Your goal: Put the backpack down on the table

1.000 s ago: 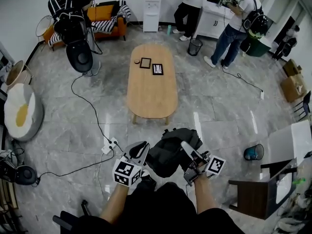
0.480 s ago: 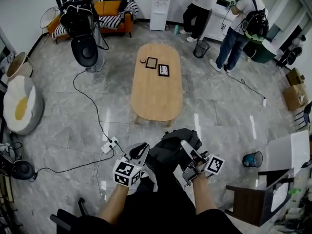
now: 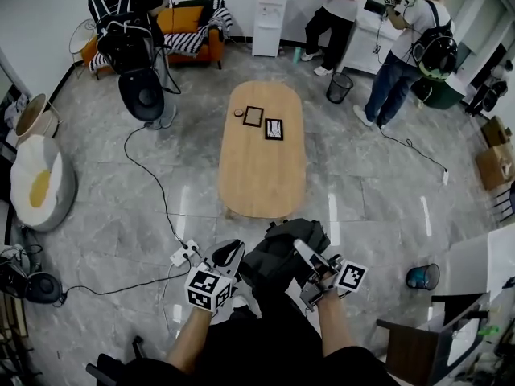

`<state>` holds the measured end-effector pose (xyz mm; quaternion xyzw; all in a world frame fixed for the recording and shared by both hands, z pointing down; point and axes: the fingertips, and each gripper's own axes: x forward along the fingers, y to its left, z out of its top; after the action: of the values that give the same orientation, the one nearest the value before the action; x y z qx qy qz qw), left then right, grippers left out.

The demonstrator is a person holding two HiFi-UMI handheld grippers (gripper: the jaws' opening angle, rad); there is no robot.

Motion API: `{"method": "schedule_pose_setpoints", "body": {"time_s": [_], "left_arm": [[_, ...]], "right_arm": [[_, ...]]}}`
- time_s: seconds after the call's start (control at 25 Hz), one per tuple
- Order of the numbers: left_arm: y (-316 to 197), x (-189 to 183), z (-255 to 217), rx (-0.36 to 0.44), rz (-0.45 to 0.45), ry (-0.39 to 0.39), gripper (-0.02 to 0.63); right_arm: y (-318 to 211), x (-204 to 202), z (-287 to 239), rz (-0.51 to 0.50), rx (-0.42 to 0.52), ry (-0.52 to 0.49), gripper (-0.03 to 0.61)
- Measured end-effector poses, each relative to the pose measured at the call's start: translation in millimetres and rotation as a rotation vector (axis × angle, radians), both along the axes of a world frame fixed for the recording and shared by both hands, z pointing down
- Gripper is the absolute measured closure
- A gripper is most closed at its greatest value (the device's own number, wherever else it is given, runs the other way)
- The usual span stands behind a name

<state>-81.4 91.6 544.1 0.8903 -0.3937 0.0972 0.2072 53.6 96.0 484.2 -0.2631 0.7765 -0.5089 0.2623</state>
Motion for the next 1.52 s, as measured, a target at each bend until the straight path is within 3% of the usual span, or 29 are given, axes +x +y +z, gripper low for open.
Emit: {"method": "schedule_pose_setpoints", "body": {"time_s": [0.56,0.96,1.36,1.52], "left_arm": [[-104.9,44.0,-11.1,0.002,-0.070,-0.035,0.569],[-157.7,55.3,-8.4,-0.017,-0.115,-0.022,0.569],[-241.5,43.4,3.6,-0.021,-0.054,-0.001,0.569],[-276.4,34.2,-2.4,-0.013,-0.025,0.036,0.569]], "right_arm": [[-115.8,33.4,-9.3,-0.125,0.038,0.024,0.568],[-185.5,57.5,-10.4,-0.152,0.042,0.040,0.568],[-250.9,61.1,5.3,-0.107,0.019,-0.017,0.568],[-275.9,59.3,10.4,-0.070,-0.015,0.006,0.568]]}}
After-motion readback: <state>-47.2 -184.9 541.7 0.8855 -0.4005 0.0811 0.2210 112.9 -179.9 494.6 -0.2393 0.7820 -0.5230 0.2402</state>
